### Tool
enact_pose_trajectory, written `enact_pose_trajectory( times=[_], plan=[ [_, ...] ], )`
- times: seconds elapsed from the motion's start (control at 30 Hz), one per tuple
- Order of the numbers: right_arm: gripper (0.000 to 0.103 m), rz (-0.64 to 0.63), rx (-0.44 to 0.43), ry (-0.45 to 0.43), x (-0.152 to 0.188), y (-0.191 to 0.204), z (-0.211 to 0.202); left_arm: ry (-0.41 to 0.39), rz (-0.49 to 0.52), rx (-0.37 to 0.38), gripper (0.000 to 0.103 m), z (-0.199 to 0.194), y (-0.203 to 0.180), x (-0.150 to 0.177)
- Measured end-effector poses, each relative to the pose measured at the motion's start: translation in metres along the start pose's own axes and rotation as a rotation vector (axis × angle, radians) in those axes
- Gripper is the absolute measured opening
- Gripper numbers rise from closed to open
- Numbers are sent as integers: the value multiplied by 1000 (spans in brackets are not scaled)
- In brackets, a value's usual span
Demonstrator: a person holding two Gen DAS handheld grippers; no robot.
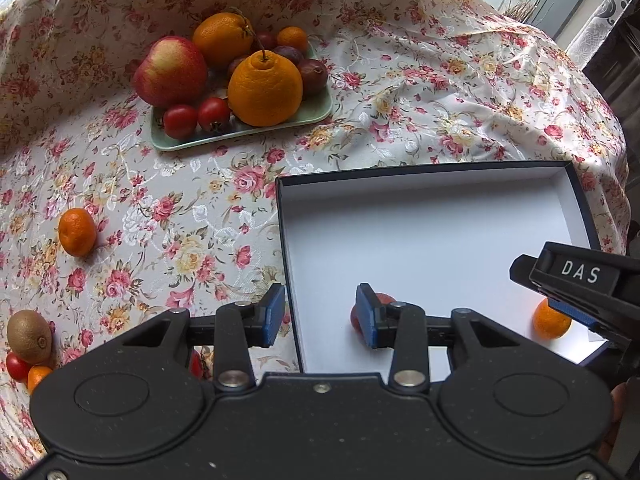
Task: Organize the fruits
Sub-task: 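Carry both fruits into the white box and open both tools, then move the left tool to a red tomato while the right tool reaches another tangerine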
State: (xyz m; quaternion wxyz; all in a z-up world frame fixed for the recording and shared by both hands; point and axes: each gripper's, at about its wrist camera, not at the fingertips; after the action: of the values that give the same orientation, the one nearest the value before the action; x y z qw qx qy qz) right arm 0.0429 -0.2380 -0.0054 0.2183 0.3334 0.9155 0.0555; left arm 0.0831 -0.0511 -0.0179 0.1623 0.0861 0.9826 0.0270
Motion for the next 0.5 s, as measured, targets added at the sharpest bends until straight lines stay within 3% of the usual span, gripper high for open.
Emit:
enact_pose_trajectory(
  times=[0.5],
  plan=[
    [43,-116,-76,47,33,81,4,7,-120,-39,48,-6,85,0]
  ],
)
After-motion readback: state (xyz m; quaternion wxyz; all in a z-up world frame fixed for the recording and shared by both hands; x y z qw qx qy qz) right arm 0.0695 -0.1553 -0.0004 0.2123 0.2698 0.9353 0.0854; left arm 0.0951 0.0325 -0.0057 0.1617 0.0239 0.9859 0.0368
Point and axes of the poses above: each gripper's, at about its wrist camera, not at the fingertips, and z roughly the way its jaws point, y to its left, x to its underside, and after that the axes turned 11 degrees about -x, right-handed
